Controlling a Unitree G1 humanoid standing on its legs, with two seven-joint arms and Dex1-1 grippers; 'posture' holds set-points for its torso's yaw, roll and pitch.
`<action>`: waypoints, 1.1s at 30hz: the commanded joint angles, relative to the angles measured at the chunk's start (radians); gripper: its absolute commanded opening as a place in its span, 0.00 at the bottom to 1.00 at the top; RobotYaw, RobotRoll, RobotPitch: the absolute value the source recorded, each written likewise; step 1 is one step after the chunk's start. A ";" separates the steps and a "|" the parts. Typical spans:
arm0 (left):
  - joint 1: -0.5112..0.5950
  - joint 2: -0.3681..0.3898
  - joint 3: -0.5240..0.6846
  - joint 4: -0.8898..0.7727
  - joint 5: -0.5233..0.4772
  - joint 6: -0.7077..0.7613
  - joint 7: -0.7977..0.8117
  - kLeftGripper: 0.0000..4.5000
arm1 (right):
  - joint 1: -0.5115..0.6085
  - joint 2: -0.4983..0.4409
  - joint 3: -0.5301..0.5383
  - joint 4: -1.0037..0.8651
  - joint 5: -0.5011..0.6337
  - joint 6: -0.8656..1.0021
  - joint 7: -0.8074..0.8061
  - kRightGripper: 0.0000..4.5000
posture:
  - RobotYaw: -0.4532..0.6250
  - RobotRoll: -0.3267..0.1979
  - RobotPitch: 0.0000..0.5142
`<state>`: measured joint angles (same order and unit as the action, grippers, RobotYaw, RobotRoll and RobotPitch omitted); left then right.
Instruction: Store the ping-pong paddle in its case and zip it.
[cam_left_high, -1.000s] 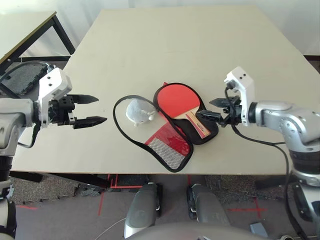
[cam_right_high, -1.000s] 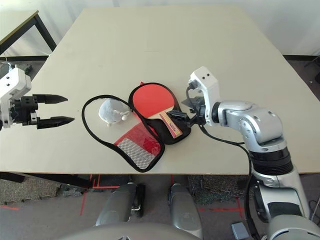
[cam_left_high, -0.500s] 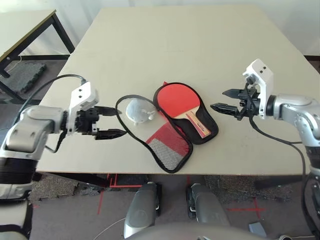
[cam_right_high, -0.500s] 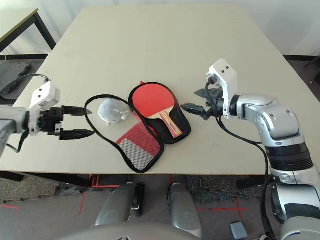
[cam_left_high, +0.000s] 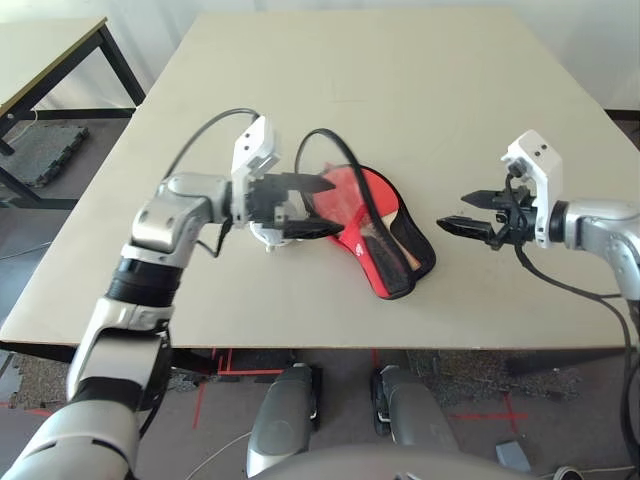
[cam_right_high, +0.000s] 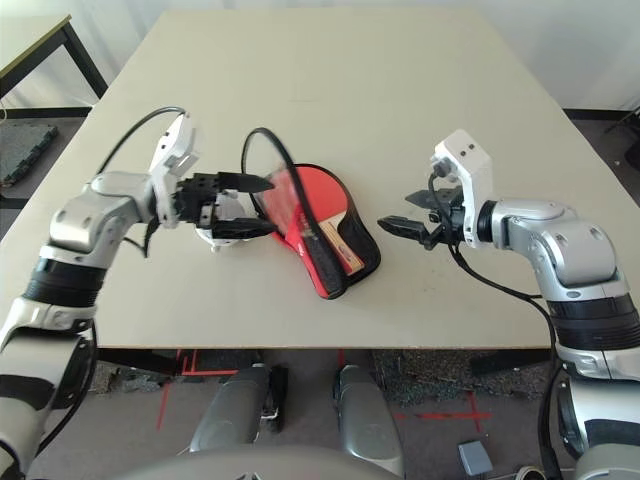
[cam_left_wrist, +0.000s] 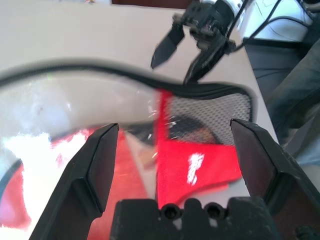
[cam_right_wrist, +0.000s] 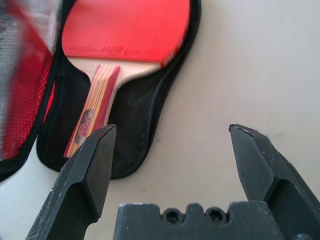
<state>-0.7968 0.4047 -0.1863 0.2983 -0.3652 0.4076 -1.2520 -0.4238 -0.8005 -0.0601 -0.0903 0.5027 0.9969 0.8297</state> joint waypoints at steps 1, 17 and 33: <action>-0.023 -0.033 -0.029 0.104 0.057 -0.085 -0.002 1.00 | 0.036 0.017 -0.066 -0.050 0.061 0.061 -0.019 1.00 | 0.41 0.62 0.25; 0.034 0.077 0.020 0.095 0.089 -0.137 -0.034 1.00 | 0.104 0.168 -0.118 -0.029 0.205 0.185 -0.076 1.00 | 0.46 0.62 0.24; 0.232 0.175 0.096 -0.114 0.044 -0.038 0.012 1.00 | 0.145 0.225 -0.048 0.007 0.183 0.148 -0.095 1.00 | 0.49 0.62 0.23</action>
<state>-0.5751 0.5716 -0.0961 0.2095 -0.3100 0.3598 -1.2469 -0.2953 -0.5823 -0.1258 -0.0725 0.6853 1.1405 0.7453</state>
